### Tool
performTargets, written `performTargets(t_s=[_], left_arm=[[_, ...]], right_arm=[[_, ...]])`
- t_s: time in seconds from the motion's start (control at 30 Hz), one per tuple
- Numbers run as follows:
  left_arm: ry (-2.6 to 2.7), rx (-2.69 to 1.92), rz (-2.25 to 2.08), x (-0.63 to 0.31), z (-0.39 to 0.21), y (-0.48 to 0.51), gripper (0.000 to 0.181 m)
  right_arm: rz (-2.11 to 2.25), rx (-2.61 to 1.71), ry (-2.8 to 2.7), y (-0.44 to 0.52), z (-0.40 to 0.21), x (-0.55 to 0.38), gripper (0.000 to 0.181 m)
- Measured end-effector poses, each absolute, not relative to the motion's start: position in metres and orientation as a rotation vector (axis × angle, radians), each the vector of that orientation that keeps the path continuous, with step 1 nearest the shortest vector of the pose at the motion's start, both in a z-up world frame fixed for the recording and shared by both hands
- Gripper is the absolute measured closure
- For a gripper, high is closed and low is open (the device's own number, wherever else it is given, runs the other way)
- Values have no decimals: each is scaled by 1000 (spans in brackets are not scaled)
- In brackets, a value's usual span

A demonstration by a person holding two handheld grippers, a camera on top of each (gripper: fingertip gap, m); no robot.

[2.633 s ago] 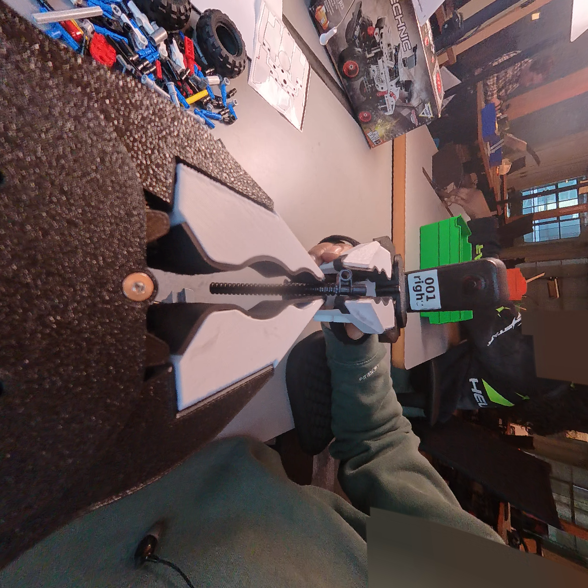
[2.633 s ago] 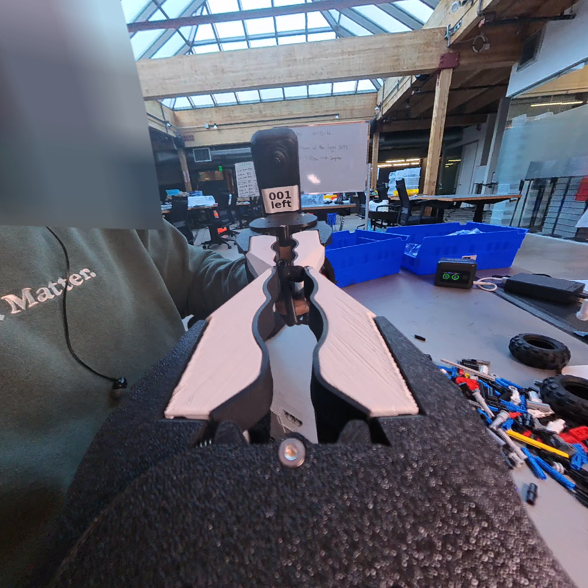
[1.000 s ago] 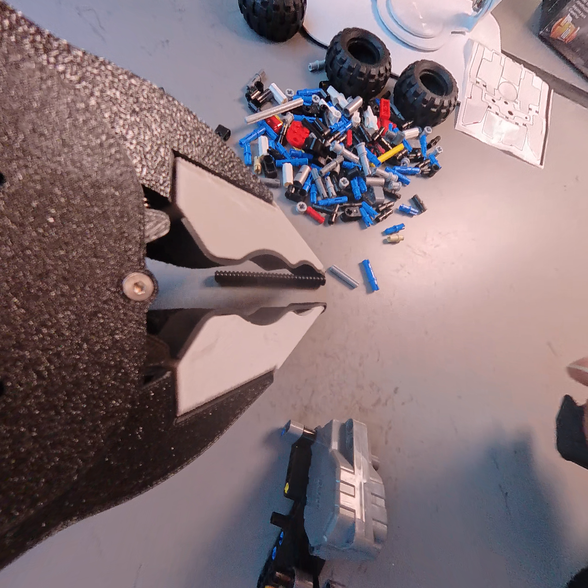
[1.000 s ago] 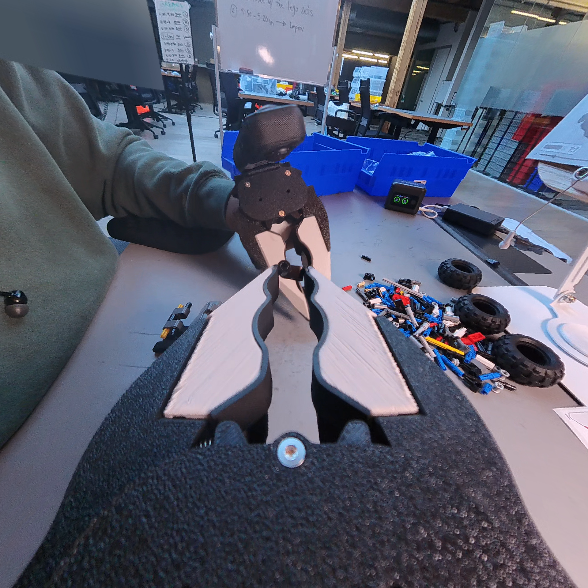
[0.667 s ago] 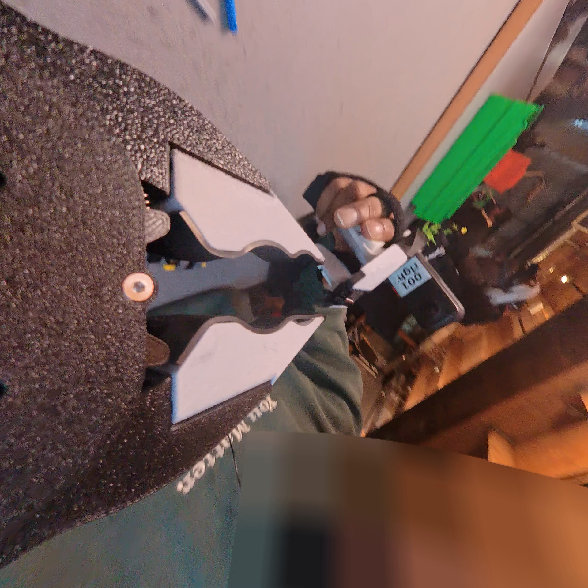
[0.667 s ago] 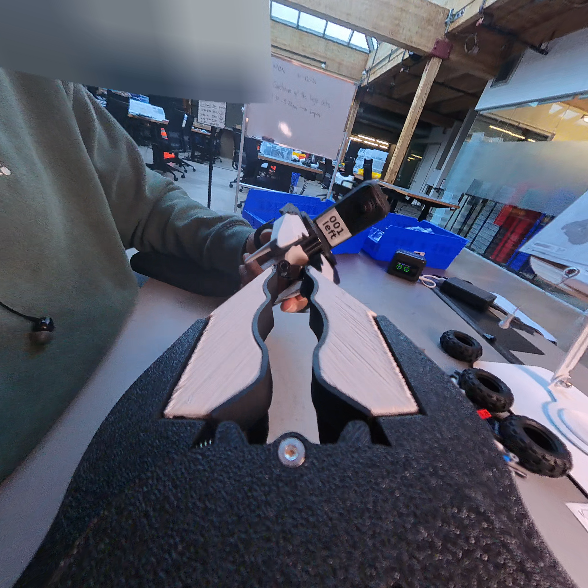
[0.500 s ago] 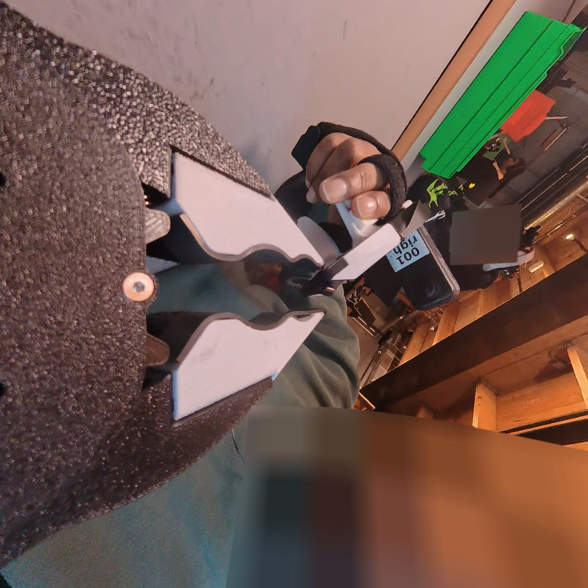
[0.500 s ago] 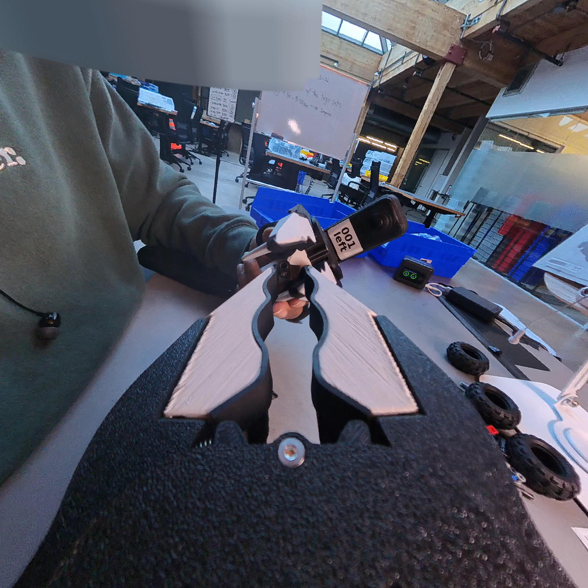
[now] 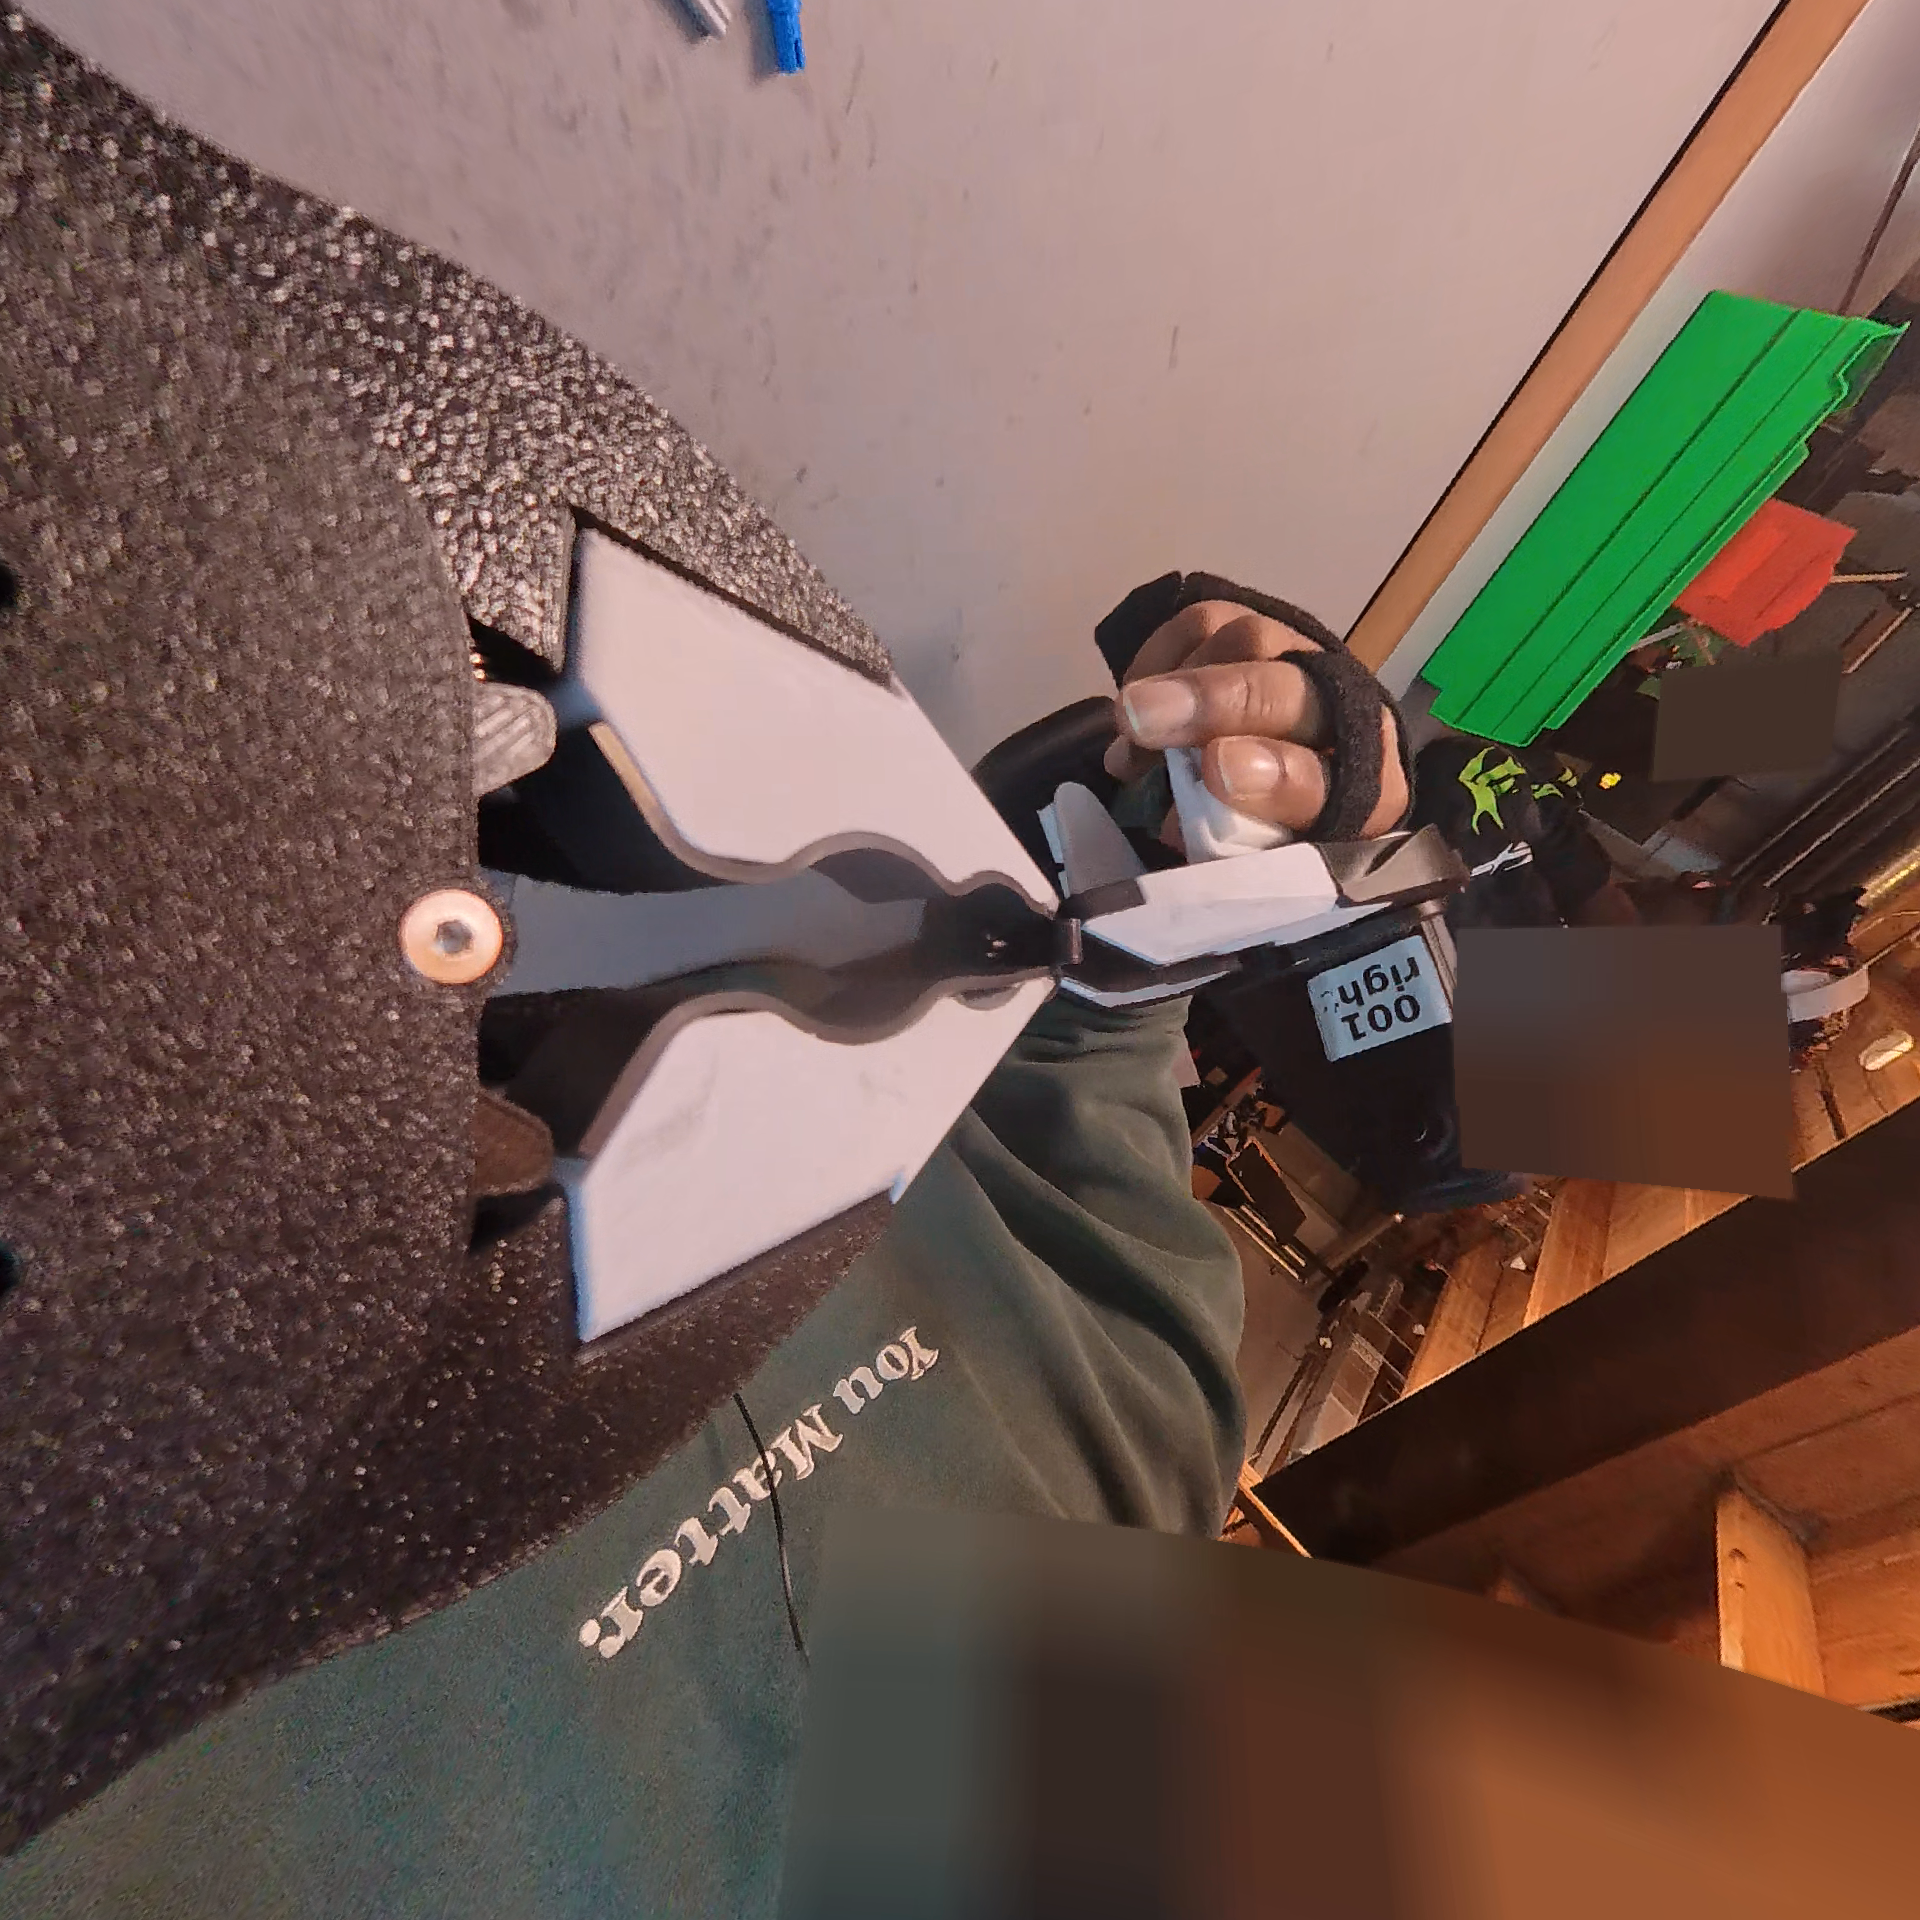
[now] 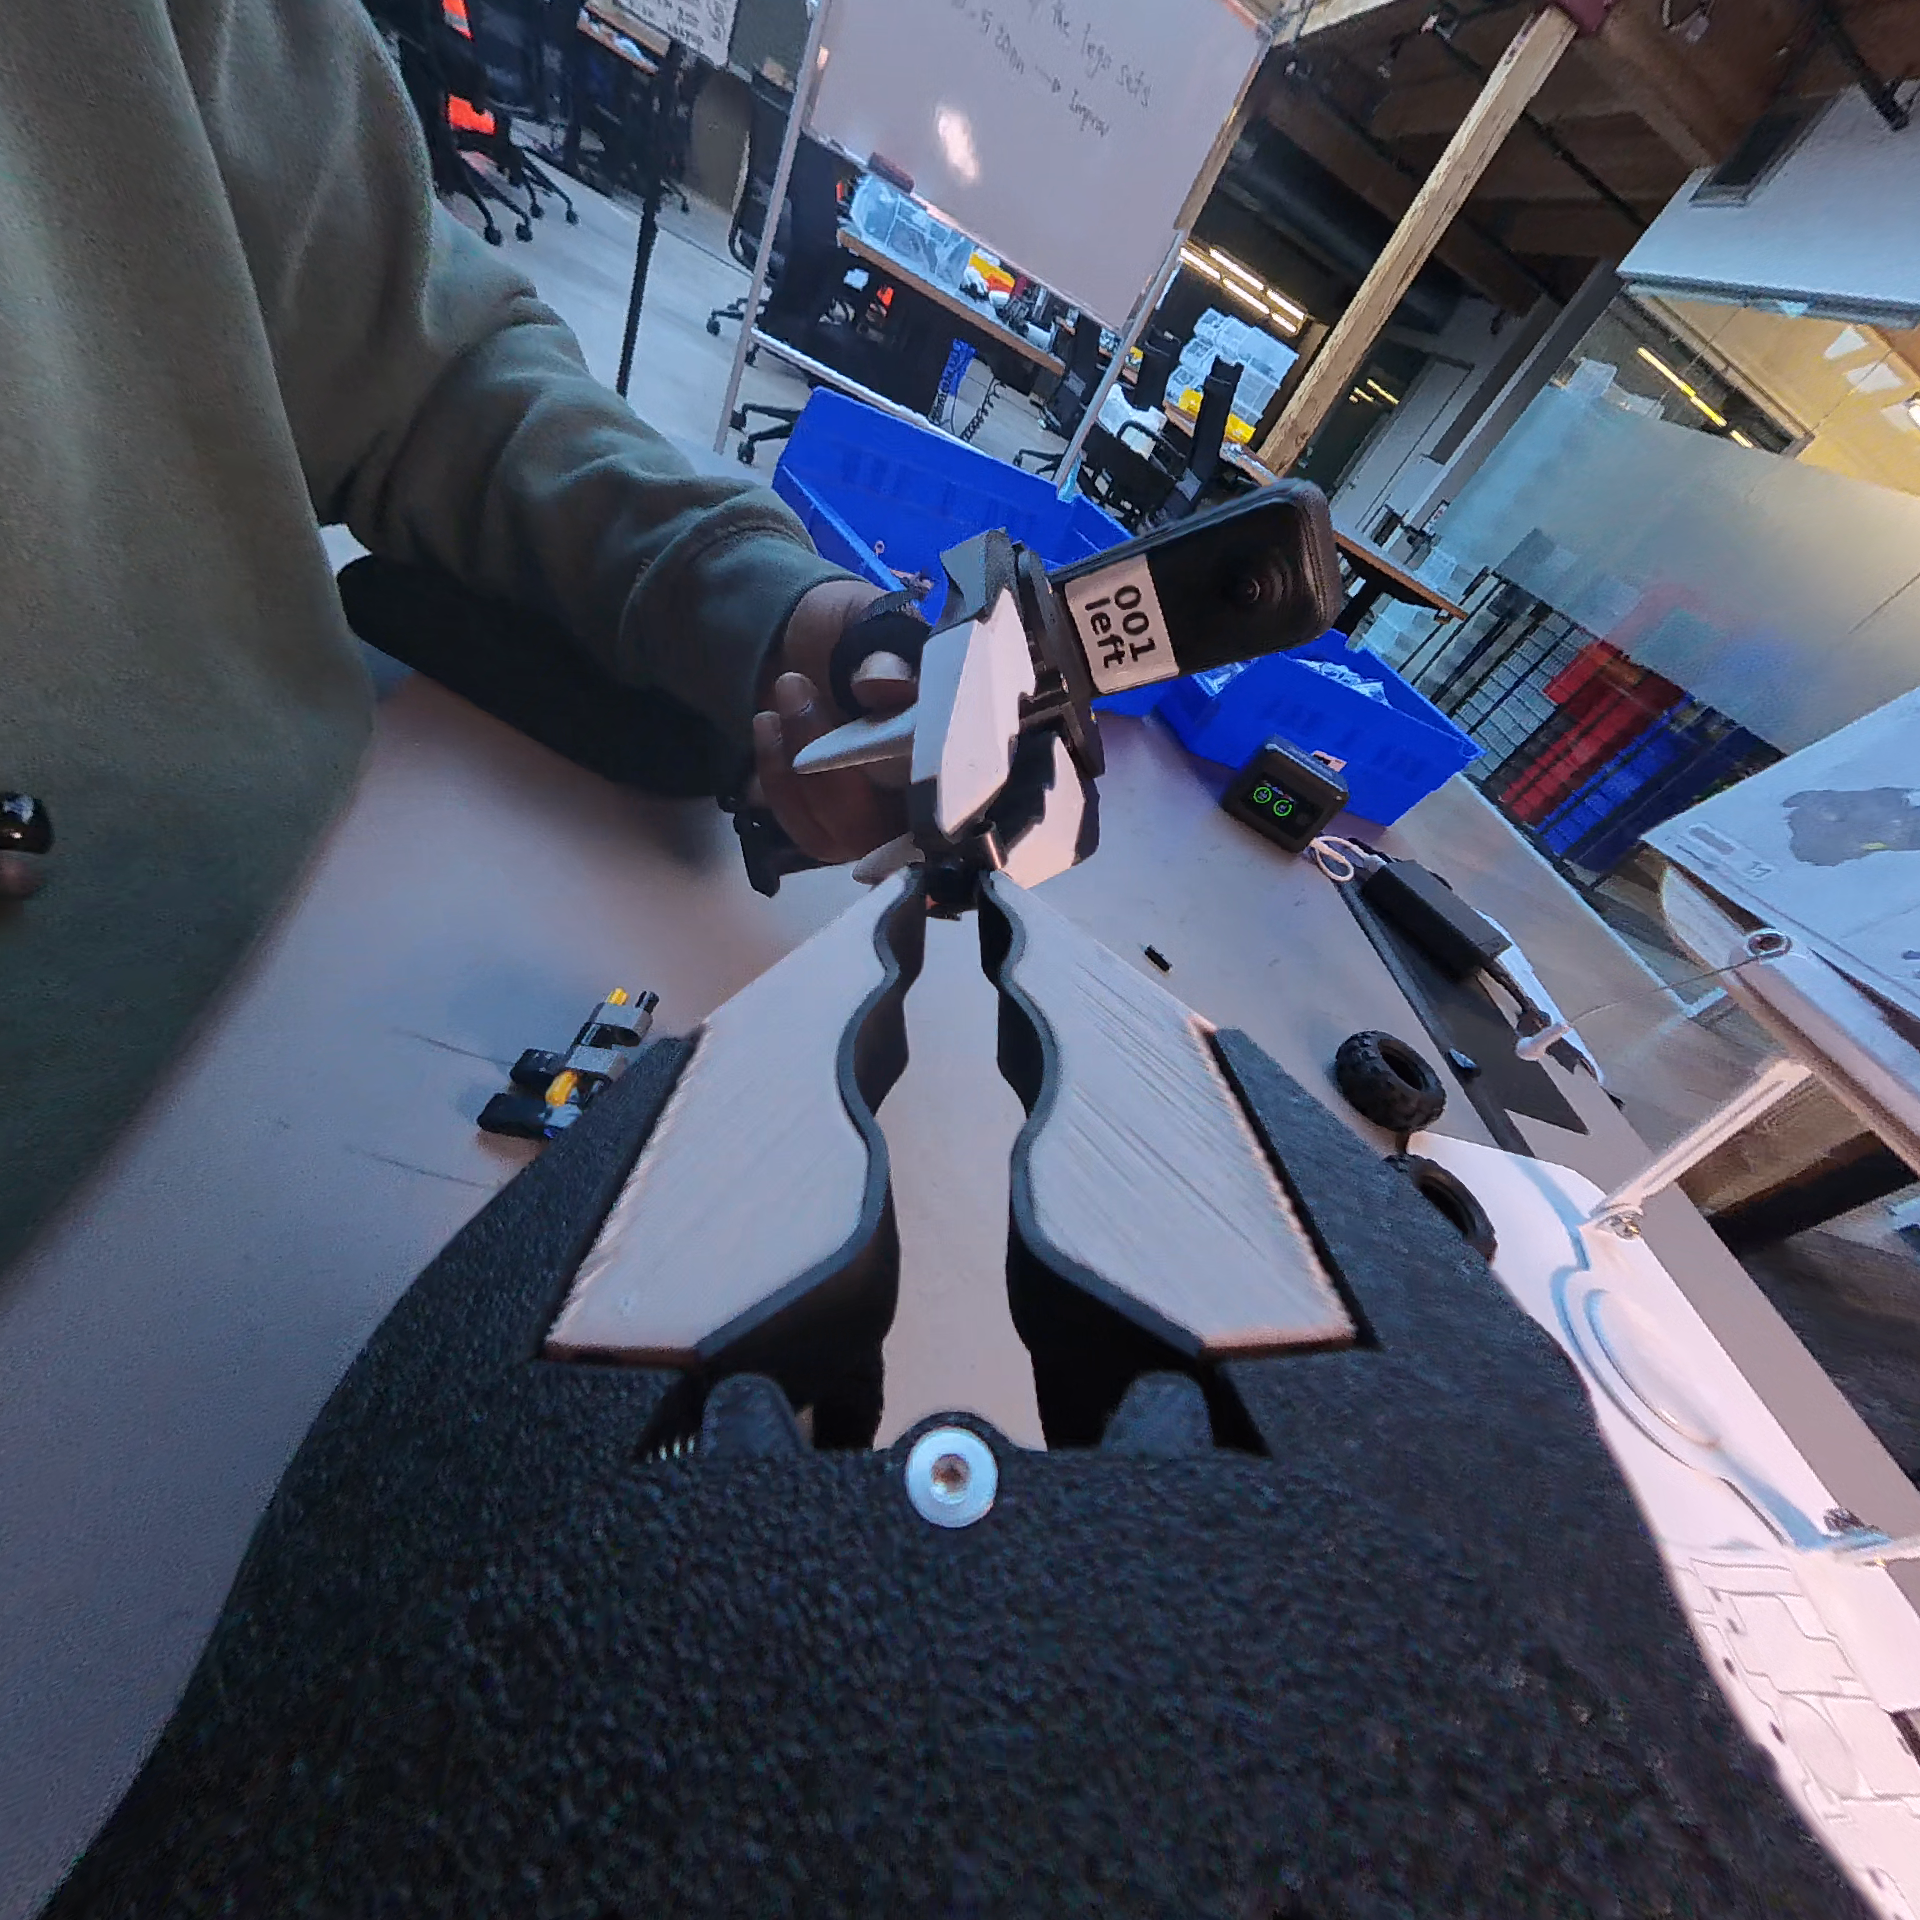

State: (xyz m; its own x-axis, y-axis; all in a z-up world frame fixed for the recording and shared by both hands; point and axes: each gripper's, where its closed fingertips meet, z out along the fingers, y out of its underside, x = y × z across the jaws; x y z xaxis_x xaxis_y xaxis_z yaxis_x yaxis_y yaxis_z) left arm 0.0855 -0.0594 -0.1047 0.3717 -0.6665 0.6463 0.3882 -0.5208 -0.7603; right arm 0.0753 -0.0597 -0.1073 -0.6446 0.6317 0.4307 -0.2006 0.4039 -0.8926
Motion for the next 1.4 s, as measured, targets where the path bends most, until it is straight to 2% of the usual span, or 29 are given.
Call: performTargets(t_s=[0.27, 0.43, 0.7, 1.07, 1.13, 1.17, 1.3, 1.4], left_arm=[[267, -1738, -1249, 81, -114, -55, 175], [256, -1781, -1086, 42, -117, -64, 175], [298, -1853, -1049, 56, -136, -59, 175], [173, -1763, -1111, 41, -131, -51, 174], [151, -1712, -1165, 38, -125, -52, 175], [139, -1684, -1196, 37, -122, -53, 174], [151, -1597, -1289, 38, -109, -60, 174], [180, -1512, -1379, 41, -96, -69, 174]], right_arm=[[1318, -406, -1952, -54, -116, 74, 175], [1389, -487, -1855, -18, -93, 80, 176], [1331, -476, -1890, -27, -113, 73, 175], [792, -857, -1982, 39, -198, -47, 175], [739, -901, -2032, 43, -214, -58, 169], [734, -906, -2039, 44, -214, -61, 160], [942, -836, -1975, 29, -179, -51, 149], [1209, -617, -1965, -8, -137, -14, 152]])
